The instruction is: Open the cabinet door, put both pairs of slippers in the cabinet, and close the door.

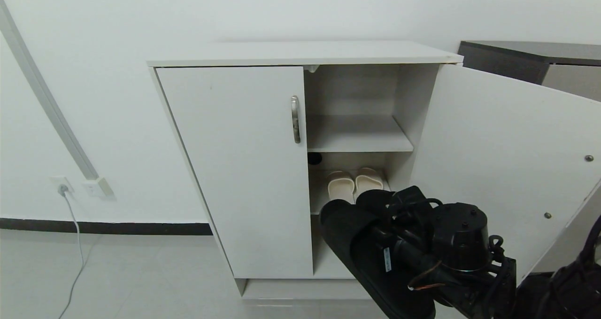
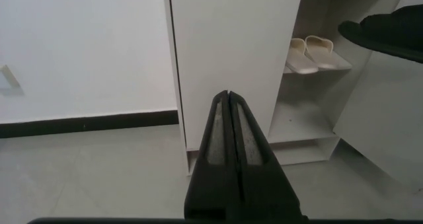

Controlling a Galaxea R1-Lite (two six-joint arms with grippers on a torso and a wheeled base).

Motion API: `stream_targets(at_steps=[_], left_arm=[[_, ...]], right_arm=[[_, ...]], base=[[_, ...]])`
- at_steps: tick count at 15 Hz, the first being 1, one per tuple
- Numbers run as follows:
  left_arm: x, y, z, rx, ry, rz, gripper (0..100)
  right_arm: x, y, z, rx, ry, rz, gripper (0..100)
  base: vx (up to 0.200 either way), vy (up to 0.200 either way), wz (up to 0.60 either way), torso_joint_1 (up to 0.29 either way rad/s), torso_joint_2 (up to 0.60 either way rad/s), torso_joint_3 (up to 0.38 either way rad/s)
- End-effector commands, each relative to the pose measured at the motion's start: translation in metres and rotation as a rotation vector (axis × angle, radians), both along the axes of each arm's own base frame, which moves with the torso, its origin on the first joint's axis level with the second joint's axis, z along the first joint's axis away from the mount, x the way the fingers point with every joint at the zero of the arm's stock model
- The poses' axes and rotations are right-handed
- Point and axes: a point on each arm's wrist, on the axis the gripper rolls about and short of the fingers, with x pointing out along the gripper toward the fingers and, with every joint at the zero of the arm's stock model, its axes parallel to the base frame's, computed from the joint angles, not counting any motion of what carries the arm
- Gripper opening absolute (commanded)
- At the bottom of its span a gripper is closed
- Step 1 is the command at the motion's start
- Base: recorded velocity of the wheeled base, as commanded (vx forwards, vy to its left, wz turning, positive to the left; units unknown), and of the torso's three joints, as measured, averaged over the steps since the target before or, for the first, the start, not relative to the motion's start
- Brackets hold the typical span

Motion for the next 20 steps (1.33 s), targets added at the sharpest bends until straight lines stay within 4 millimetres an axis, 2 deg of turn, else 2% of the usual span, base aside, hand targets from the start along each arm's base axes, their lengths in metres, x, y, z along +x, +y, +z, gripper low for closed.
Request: stream_targets(at_steps=[1,4,8,11,16,18,20], left_arm=[[0.0,0.0,0.0,0.0,0.003,0.001,0],[0.0,0.0,0.0,0.0,0.003,0.001,0],[0.0,0.0,0.0,0.0,0.003,0.001,0],[0.0,0.0,0.0,0.0,0.003,-0.001,0],[0.0,0.0,0.0,0.002,0.002,-0.001,0],[0.0,0.0,0.0,0.002,0.002,-0.001,0],[0.0,0.0,0.0,0.0,0.003,-0.001,0]], right_arm=[[0.001,0.001,-0.004,-0.007,0.007,0.0,0],[0.0,0.0,-0.006,-0.019,0.003,0.007,0],[0.002,0.002,-0.007,-0.026,-0.016,0.012,0],[0.003,0.017,-0.007,-0.005,-0.064,0.011,0],[0.015,0.07,-0.017,-0.002,-0.121,-0.139,0],[0.017,0.077,-0.013,-0.007,-0.13,-0.179,0],[0.019,0.076,-0.009,-0.011,-0.139,-0.229,0]], base=[[0.0,0.0,0.0,0.002,0.23,0.159],[0.0,0.0,-0.6,-0.002,0.1,0.056],[0.0,0.0,0.0,0.0,0.0,0.0],[0.0,0.0,0.0,0.0,0.0,0.0],[0.0,0.0,0.0,0.0,0.0,0.0],[0.0,0.0,0.0,0.0,0.0,0.0],[0.0,0.0,0.0,0.0,0.0,0.0]])
